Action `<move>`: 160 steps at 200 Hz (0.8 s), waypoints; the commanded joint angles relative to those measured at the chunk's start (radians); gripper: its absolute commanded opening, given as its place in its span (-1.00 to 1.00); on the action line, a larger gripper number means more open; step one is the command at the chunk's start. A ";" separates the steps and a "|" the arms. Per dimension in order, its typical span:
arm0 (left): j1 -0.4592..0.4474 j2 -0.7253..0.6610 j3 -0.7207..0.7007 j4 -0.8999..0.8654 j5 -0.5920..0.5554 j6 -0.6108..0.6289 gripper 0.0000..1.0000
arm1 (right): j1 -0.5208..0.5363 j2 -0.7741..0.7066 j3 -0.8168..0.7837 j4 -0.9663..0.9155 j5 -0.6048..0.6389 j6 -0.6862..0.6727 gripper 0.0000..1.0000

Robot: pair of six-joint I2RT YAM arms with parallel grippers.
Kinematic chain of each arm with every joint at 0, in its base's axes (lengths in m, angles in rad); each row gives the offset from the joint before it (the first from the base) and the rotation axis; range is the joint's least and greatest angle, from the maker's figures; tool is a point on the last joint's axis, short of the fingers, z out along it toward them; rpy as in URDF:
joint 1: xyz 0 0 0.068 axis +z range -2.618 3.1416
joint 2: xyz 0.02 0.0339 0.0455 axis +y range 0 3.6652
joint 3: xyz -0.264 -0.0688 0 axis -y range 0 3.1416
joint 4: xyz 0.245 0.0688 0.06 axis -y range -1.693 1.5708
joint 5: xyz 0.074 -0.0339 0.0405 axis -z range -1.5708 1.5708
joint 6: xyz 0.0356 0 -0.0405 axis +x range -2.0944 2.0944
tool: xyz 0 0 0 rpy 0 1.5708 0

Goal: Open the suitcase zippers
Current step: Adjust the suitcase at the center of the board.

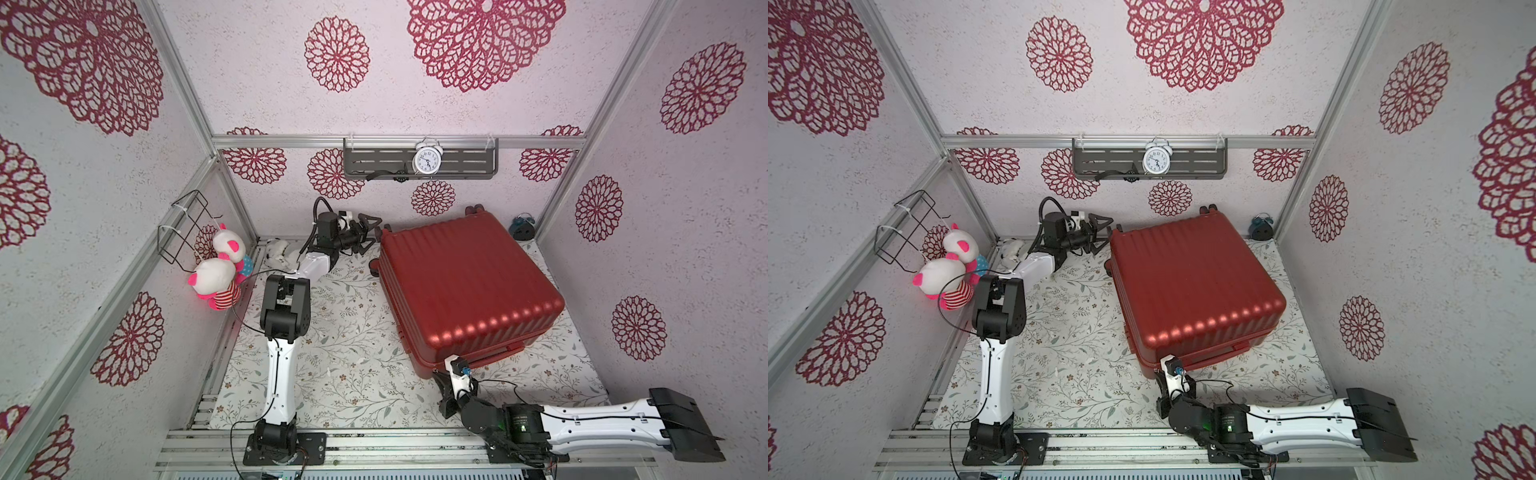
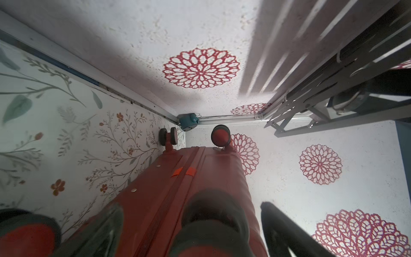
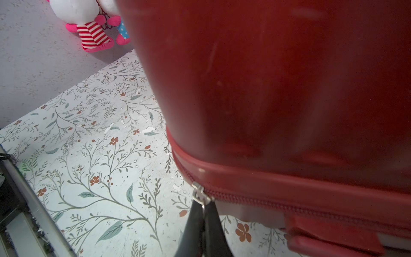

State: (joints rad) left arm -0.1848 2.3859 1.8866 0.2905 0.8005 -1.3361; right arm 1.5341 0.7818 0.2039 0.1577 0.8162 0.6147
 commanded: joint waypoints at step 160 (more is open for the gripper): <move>0.045 -0.213 -0.349 0.163 -0.046 0.009 -0.40 | 0.014 -0.036 0.014 -0.195 0.011 0.102 -1.00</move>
State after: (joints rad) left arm -0.2016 2.2623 1.6592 0.4568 0.7593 -1.4288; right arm 1.5467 0.7456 0.1947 0.0856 0.8177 0.6666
